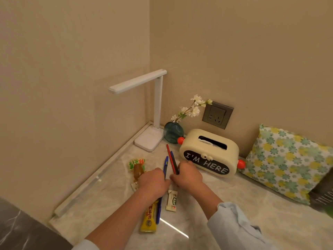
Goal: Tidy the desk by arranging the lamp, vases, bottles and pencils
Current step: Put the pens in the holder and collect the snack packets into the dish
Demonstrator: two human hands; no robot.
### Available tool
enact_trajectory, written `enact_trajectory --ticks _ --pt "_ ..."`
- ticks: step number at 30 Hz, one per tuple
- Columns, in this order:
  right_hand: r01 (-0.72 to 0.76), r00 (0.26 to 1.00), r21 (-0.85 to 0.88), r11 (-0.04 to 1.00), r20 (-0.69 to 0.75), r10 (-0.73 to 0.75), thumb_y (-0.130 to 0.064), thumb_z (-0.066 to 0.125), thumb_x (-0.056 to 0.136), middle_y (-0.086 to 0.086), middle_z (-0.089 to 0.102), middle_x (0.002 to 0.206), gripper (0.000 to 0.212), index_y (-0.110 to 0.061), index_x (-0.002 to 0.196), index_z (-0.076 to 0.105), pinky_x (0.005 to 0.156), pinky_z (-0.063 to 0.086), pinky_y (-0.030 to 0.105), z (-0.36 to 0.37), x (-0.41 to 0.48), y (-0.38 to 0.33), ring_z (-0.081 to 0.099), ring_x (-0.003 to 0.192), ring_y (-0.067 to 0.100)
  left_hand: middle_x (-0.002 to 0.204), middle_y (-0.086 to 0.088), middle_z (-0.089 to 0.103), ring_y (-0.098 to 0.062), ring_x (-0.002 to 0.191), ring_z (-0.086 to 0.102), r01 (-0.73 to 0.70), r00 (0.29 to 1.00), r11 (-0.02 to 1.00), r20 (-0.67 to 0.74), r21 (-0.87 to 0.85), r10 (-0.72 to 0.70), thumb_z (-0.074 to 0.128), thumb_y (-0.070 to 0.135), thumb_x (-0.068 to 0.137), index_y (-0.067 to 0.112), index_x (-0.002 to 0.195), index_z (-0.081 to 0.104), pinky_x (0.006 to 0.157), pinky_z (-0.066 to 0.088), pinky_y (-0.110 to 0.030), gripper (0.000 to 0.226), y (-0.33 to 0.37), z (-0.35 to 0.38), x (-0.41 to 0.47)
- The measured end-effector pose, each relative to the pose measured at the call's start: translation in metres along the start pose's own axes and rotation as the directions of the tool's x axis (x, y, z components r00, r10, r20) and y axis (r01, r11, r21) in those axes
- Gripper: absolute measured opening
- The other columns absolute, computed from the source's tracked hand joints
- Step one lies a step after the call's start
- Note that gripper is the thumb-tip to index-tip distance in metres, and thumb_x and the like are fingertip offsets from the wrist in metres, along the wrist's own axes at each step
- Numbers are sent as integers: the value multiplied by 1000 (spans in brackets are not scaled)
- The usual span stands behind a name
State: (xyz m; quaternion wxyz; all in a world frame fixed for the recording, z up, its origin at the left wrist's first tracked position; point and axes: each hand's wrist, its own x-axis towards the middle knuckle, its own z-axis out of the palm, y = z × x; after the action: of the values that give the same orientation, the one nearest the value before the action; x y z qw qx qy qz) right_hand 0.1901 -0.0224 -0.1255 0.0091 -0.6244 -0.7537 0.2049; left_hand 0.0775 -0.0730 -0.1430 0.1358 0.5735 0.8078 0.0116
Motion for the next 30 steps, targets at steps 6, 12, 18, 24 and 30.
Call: enact_trajectory --ticks 6,12,18,24,30 --pt "28 995 -163 986 104 -11 -31 51 94 6 63 108 27 -13 112 59 72 44 30 -4 1 -2 60 98 23 100 -6 67 -27 91 64 6 999 998 -42 -64 -8 36 43 91 15 107 48 65 40 -32 35 1 -1 -4" --pt "50 996 -67 997 83 -44 -32 45 97 7 60 105 29 -12 115 56 75 45 30 -8 -7 3 58 95 21 87 -4 66 -24 80 64 -37 995 982 -95 -184 19 28 36 97 14 106 50 64 45 -33 32 1 -4 -10" --pt "80 985 140 987 140 -100 -23 43 96 8 63 94 22 -15 108 59 69 56 33 -35 -22 24 65 79 22 59 6 52 -7 50 49 -228 913 920 -397 -319 89 24 37 98 24 102 42 44 31 -24 22 15 -30 -20" --pt "188 956 230 955 180 -232 -18 49 96 -3 62 78 14 -20 95 63 50 48 22 -85 -56 35 59 61 9 77 10 49 -9 71 46 -476 783 853 -544 -213 301 29 34 96 26 90 42 65 37 -25 17 53 -54 -32" --pt "88 991 541 836 38 -129 -17 66 89 4 74 80 21 -15 109 66 47 51 22 -137 -100 68 68 58 12 75 6 57 -11 68 54 -569 792 771 -444 -286 420 29 34 99 29 93 38 58 45 -28 13 91 -52 -45"
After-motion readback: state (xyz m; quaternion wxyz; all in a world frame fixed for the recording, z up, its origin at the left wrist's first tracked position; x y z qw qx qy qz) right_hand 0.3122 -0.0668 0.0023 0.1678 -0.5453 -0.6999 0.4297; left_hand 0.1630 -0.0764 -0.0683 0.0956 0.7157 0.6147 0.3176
